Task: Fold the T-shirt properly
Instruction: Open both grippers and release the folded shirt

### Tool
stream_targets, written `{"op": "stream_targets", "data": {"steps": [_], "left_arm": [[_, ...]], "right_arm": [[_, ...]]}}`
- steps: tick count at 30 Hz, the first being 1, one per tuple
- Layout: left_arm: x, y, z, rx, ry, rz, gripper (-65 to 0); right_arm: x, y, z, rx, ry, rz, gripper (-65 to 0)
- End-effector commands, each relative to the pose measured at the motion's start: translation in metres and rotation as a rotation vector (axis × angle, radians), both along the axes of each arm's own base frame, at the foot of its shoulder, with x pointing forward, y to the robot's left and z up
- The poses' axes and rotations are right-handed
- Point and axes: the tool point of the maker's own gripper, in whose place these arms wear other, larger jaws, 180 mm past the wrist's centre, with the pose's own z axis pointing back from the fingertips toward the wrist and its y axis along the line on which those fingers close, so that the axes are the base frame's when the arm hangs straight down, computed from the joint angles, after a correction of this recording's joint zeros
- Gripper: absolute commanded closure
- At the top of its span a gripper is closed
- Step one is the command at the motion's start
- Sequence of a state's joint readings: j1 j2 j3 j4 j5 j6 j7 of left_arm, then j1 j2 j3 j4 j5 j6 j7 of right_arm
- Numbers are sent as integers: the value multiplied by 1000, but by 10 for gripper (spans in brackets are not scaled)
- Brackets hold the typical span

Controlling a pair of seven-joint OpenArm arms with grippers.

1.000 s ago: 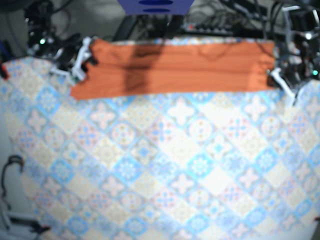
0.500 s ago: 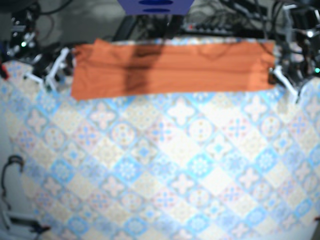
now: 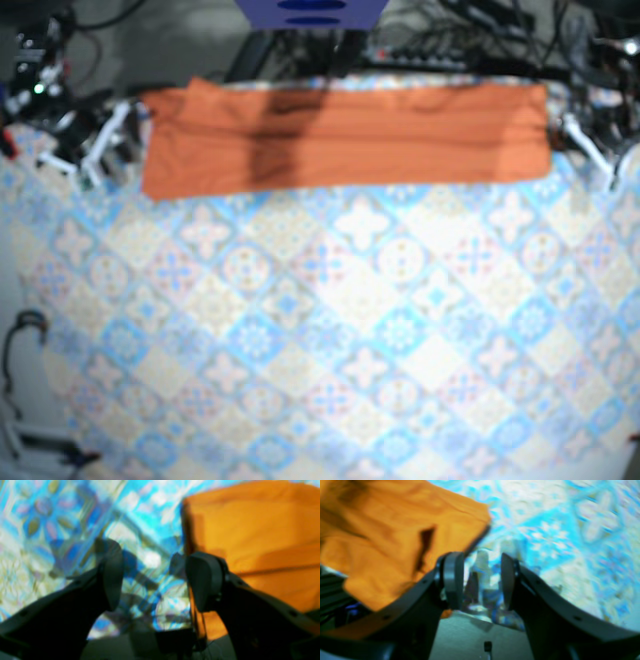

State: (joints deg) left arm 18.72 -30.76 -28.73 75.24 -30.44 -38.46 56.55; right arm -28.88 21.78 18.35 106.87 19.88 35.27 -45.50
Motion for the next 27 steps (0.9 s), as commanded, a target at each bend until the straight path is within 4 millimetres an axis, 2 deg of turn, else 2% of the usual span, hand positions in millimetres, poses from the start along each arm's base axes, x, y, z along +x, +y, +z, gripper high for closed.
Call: {"op": "stream_targets", "data": {"steps": [1,5,11,14,19,23,27], "left_arm": [[7,5,12,20,-32,-22,-420],[-5,3,8,18,-8,-26,-420],[-12,-6,5,-39,4,-12,-421],[-14,-12,7,-88,11,1,-421],[-12,-9,17,-126,3,9,-421],[-18,7,29,-132,-18,60,-421],[-32,26,31,-204,-4,171,-421]], "right_arm": [[8,-7,14,-10,-48,-4,-245],[9,-19,20,-28,-65,-34,-245],[10,-35,27,-51,-86,-74,-245],[10,-44,31,-63,-96,-95,-245],[11,-51,38,-78,-112,-111,-245],[4,-57,35,-124,-90,-111,-245],[-5,-62,29,-187,-69,-92,-245]]}}
